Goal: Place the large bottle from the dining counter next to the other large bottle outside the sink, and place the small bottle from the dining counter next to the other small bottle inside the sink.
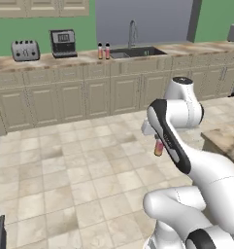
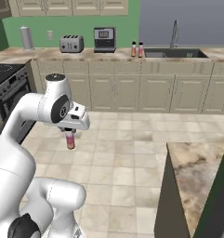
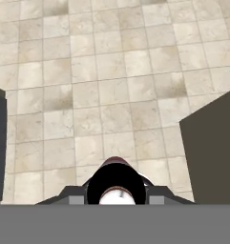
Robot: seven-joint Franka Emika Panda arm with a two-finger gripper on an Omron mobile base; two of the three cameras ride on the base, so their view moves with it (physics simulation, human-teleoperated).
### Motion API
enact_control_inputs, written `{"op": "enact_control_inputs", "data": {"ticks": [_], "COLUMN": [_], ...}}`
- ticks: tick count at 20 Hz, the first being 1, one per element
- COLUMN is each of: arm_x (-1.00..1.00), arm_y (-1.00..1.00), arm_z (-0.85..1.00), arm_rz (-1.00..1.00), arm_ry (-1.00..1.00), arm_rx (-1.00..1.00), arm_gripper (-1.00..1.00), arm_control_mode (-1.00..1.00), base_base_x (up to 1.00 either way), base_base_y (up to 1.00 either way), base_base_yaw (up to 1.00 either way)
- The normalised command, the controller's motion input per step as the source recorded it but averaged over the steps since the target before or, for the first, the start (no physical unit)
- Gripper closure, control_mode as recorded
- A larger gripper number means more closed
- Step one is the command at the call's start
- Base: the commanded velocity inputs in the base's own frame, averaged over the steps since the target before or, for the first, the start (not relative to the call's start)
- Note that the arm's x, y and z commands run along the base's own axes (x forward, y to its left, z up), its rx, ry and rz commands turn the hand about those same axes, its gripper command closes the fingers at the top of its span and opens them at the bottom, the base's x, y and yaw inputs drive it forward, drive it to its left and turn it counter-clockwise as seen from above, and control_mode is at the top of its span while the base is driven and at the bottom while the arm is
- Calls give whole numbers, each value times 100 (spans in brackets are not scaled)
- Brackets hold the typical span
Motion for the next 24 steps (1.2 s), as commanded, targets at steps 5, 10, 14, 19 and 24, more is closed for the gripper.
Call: {"op": "enact_control_inputs", "data": {"ticks": [5,10,14,19,24], "arm_x": [0,0,0,0,0], "arm_y": [0,0,0,0,0], "arm_z": [0,0,0,0,0], "arm_rz": [0,0,0,0,0], "arm_ry": [0,0,0,0,0], "arm_rx": [0,0,0,0,0], "arm_gripper": [100,100,100,100,100], "arm_control_mode": [100,100,100,100,100], "base_base_x": [100,100,100,100,100], "base_base_y": [38,25,29,27,17], "base_base_yaw": [-22,-19,-16,-13,-12]}}
